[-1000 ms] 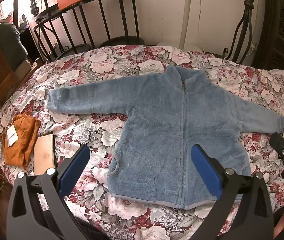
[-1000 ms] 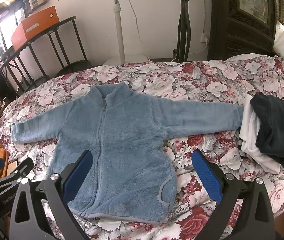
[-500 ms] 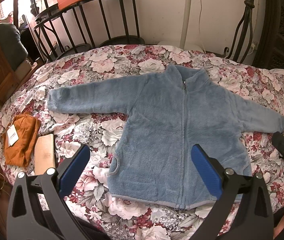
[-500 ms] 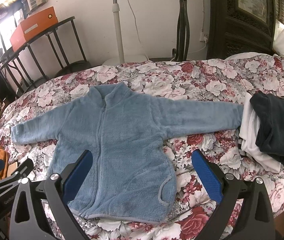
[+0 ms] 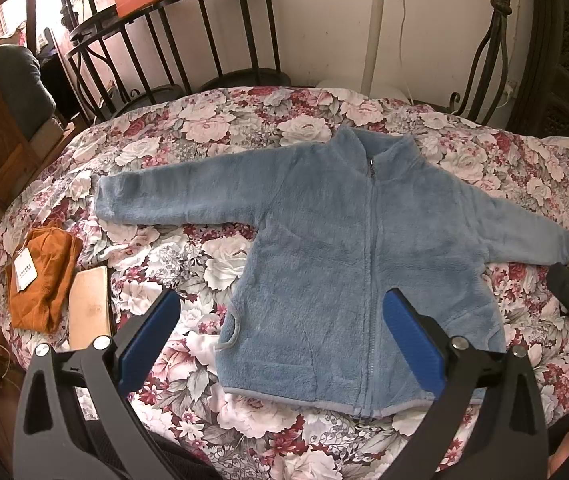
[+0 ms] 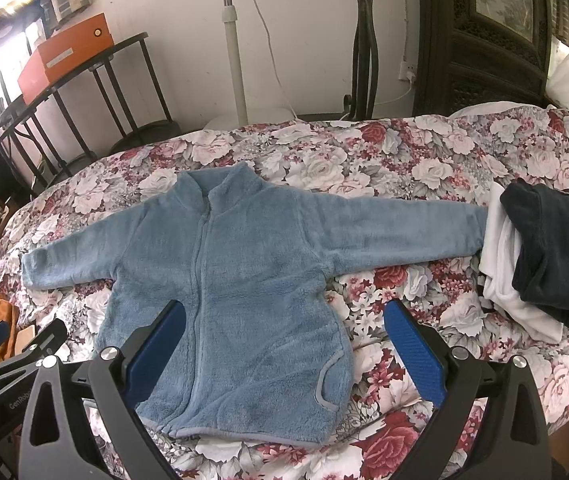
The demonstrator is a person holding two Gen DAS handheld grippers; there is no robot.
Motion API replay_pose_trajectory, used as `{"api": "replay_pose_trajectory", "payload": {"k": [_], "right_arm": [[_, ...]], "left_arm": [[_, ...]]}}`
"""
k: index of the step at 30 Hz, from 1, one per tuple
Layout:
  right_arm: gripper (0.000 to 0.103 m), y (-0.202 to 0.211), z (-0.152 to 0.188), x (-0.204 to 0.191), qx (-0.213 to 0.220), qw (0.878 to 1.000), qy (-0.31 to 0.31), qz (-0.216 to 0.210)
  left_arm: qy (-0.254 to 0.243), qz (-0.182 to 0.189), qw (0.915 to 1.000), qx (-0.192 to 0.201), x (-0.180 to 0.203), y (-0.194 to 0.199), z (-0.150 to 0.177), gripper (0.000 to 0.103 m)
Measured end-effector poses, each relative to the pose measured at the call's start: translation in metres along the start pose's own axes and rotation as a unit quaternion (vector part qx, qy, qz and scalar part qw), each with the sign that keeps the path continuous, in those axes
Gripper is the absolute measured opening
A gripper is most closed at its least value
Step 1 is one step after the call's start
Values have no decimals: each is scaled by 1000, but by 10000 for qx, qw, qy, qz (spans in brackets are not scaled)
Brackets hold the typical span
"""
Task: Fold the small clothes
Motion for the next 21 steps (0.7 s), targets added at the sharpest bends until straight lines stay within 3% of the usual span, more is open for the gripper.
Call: {"api": "replay_pose_trajectory", "payload": {"k": [21], "right_arm": [[100,-2,1,-2,-22,10000,-8,1]], "left_arm": [[1,5,10000,-30,-1,-2,1,99]]}}
Point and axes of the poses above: each gripper's, at about its wrist camera, not at the fingertips, and y roughly against the way its jaws point, x to its right, z to its underside, the point moved 6 cm from there along -y, roughly the way its jaws point, and after that the axes turned 14 degrees about x, right-handed, at the moved point
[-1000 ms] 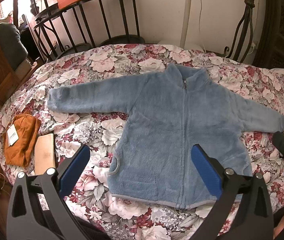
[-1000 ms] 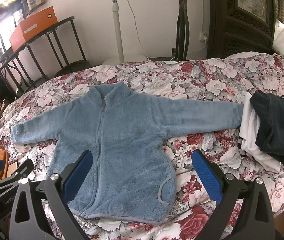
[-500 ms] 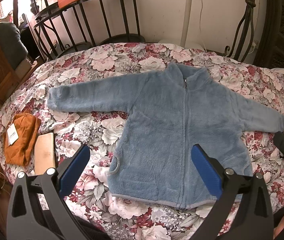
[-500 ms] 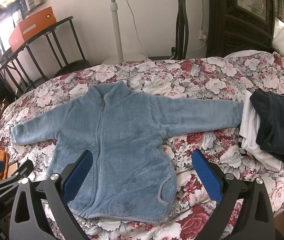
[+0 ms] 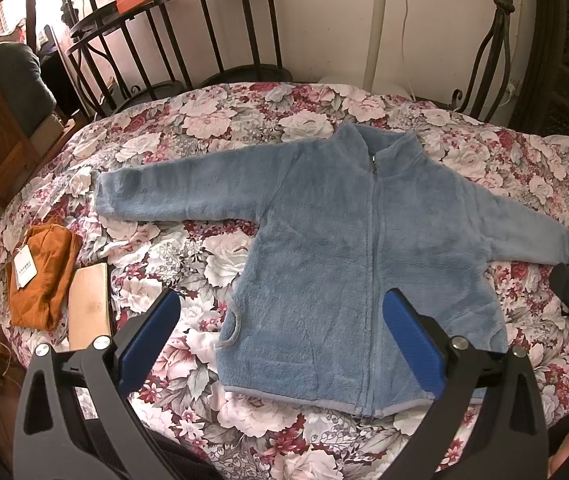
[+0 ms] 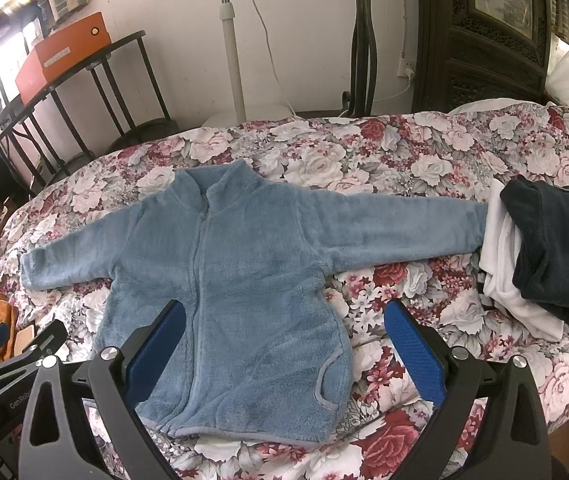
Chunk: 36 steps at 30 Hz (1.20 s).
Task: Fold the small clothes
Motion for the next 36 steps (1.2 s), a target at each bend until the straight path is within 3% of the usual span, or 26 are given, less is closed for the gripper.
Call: {"api": "replay_pose_trajectory", "payload": {"k": [12,19,22,24,27,30,36], "right_arm": [[100,0,-1,1,38,10000,-3,24],[100,9,-8,17,383,9991,-119,149],[100,2,-10,22,497,9979,-400,-124],[100,-20,7,30,153,9947,-739,-691],[100,-41,20,54,-356,9892,-1361,-417],[100,-38,21,71,-234,9831,-1768,-407],[100,-56,20,87,-489,9744,-2123,-560]], "left_arm": [[19,6,10000,-53,-4,0,9,99],[39,30,10000,-64,-8,3,19,99],[42,39,10000,-80,-8,2,19,99],[65,108,9999,-63,-8,3,21,99],[187,326,9993,8,-8,-2,18,99],[417,502,9976,-244,-11,-13,20,99],[231,189,9978,-588,-18,-37,19,99]]}}
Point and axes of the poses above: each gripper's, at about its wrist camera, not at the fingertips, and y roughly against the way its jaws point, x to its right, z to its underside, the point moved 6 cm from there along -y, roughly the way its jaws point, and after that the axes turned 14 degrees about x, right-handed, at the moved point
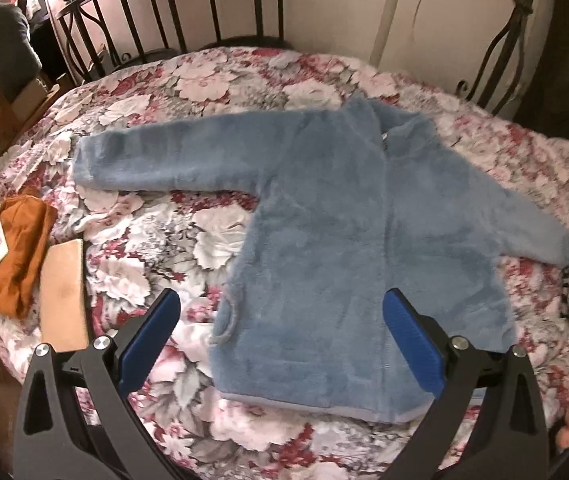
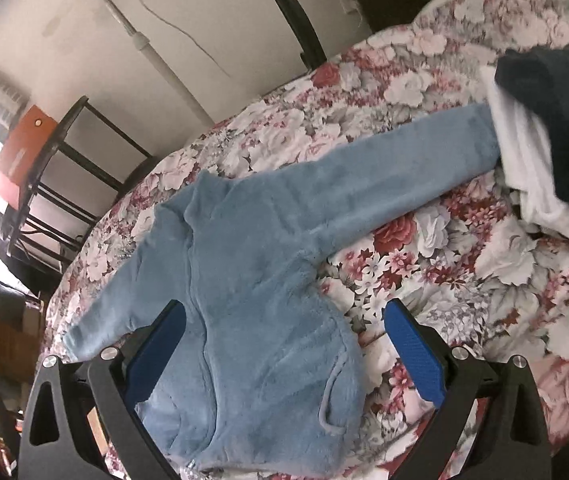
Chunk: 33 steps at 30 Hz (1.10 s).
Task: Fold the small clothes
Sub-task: 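Reach the right gripper to the blue jacket's sleeve cuff and grasp it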
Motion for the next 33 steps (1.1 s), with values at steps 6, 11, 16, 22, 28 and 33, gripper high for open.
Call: {"api": "replay_pose_trajectory", "payload": {"k": [6,11,16,22,28,33], "right_arm": [[100,-31,-43,37,114,9992,-380,28],[100,-66,-54,85,42,9893,-1461,20],[100,-95,-54,116,-2,9817,-1867,384],[98,-122,-62,149,179,9754,-2008,891],[88,-140,-71,175,459,9668,-2124,1342],[73,-147,-86,190,795,9636,-1844,1764]], "left_arm": [[-414,-166,9989,-129,9,-29,-23,99],[-678,-324,9966,-338,21,-65,-33,99],[-668,-365,9949,-668,37,-106,-34,99],[-1070,-440,9913,-635,63,-133,-37,99],[-1567,-492,9855,-431,79,-134,-42,99],[-1536,-269,9857,-639,83,-138,-39,99]]}}
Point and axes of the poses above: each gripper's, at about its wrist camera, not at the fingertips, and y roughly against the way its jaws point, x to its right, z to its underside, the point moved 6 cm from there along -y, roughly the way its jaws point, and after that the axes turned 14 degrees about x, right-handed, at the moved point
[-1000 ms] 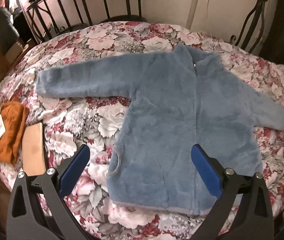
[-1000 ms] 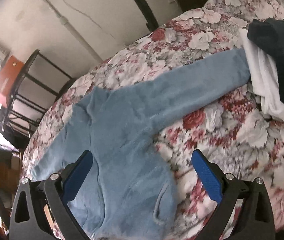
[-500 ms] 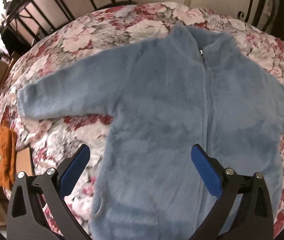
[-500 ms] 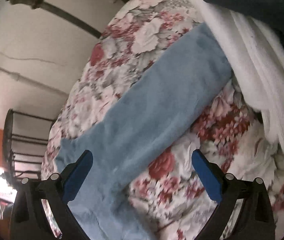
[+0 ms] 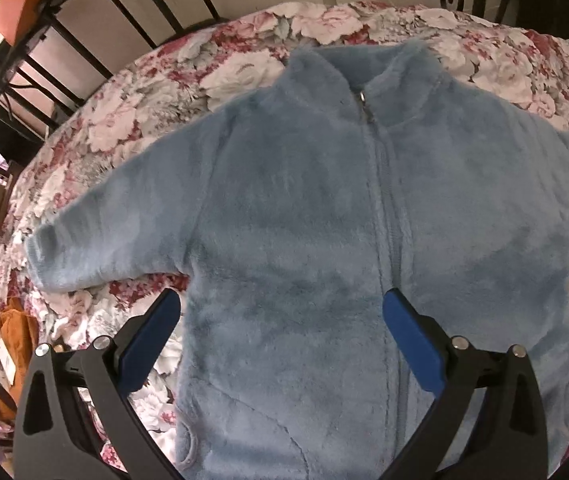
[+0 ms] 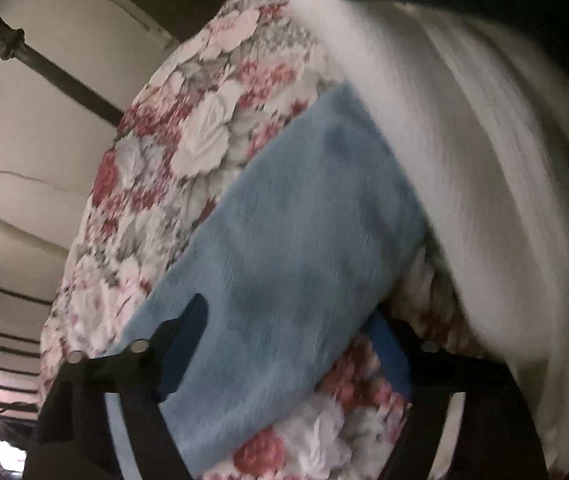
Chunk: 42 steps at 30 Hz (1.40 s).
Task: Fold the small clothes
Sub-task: 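Reach the right gripper to the blue jacket's sleeve cuff and grasp it, then fold the held sleeve across the jacket front with the right gripper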
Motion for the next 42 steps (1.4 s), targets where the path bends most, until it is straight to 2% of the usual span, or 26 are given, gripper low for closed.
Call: {"api": "replay_pose_trajectory", "payload": {"k": [4,7,8,9,11,15,24,32,37,42], "right_arm": [[61,-7,-10,6,181,9996,100,203],[33,-2,-13,9,231,9995,58,222],[19,1,-15,7,226,9997,-42,108],[15,6,-17,5,212,9996,-187,-59],[13,15,-21,-3,282,9989,-270,-265],[13,45,-33,-30,637,9960,5,-628],[10,75,-21,-84,447,9916,114,-1210],[10,107,15,-146,273,9831,640,-1690],[10,128,46,-184,146,9738,1059,-2008],[10,140,82,-217,66,9625,1575,-2206]], "left_arm": [[114,27,9998,-139,-4,-7,3,99],[172,15,9997,-173,-6,-9,5,99],[166,-6,9997,-181,-6,-10,5,99],[159,-26,9997,-182,-6,-11,5,99],[118,-101,9997,-176,-7,-12,6,99],[56,-235,9996,-156,-9,-12,6,99],[404,-241,9988,-126,-28,-4,0,99],[806,-76,9967,4,-52,12,-8,99],[893,-133,9958,161,-72,22,-8,99],[1220,-1,9925,81,-92,22,-7,99]]}}
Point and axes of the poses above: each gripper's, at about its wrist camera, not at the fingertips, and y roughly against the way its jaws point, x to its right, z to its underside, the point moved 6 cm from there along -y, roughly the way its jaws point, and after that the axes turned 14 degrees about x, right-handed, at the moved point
